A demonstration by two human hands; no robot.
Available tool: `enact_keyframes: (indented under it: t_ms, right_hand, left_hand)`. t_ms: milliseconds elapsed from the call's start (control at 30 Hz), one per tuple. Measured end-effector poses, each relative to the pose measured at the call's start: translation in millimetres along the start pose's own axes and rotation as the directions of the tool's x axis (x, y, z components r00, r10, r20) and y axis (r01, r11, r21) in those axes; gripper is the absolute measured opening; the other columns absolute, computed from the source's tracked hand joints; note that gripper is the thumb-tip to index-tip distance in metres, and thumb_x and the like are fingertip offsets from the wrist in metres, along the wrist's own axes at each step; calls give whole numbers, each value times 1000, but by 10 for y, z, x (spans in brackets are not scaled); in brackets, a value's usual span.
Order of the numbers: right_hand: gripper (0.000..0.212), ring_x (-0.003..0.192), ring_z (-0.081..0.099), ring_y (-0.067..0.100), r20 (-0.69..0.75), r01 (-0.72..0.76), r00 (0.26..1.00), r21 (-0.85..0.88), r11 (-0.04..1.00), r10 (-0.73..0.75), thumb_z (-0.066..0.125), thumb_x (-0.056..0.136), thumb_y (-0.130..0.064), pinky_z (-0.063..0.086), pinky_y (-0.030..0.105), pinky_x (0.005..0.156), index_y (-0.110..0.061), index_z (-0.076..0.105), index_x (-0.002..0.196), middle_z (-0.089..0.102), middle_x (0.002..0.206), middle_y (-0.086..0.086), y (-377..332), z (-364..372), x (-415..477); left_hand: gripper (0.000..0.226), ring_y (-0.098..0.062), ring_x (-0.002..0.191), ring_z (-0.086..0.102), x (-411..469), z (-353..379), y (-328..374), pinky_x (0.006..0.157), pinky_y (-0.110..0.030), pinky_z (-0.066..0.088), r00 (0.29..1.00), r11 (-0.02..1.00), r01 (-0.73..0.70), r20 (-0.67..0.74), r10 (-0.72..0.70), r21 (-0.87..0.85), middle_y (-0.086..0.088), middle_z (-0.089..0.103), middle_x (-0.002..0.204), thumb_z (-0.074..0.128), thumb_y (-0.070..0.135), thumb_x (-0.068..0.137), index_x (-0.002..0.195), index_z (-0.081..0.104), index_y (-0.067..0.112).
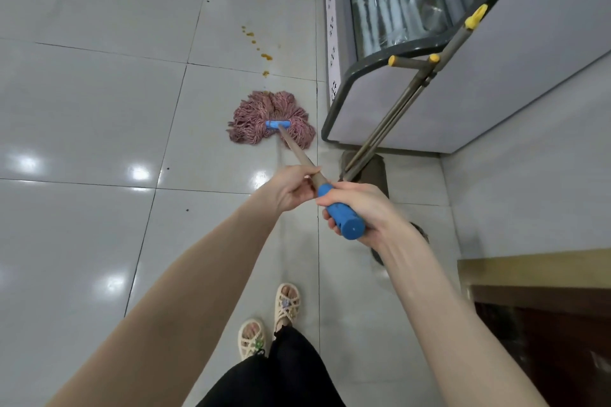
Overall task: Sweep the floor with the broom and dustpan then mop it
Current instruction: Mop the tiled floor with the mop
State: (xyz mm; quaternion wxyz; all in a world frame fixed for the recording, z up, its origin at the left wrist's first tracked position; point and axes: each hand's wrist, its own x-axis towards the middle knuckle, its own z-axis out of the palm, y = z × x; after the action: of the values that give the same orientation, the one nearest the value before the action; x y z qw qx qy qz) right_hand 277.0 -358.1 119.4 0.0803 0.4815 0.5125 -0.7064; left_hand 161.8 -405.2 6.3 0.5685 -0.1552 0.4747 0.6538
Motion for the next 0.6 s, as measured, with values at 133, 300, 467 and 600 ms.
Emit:
enact_keyframes:
  t_ms: [133,300,467,600]
  right_hand:
    - [30,38,52,14,14,-4,1000,-24,1000,4,66,79,7,43,18,37,0,61,108,53,66,15,2,3,13]
    - [36,36,53,13,20,-6,1000,4,1000,6,67,80,5,43,17,37,0,61,115,54,66,13,-97,7,261]
    - [43,50,52,17,62,-5,998,13,1000,4,67,80,7,44,19,37,-1,58,121,54,74,15,-380,45,705]
    - [59,50,52,16,76,6,997,4,1000,-6,67,80,8,45,18,38,-3,49,135,56,77,14,-790,78,1175]
  left_hand:
    - [12,-23,73,59,-13,-33,-5,80,-30,48,1000,1000,-12,-7,12,-5,-19,55,83,46,3,98,87,49,-3]
    - [12,-23,75,59,186,-23,138,74,-29,50,999,1000,-24,-34,24,10,-19,55,87,44,5,99,93,48,-4]
    - [13,-23,72,59,587,-6,530,80,-34,48,997,997,-36,-59,40,71,-19,56,83,41,7,100,110,42,-3]
    - [12,-23,73,61,972,16,987,76,-34,50,995,992,-52,-74,61,118,-17,58,83,41,9,101,109,42,1]
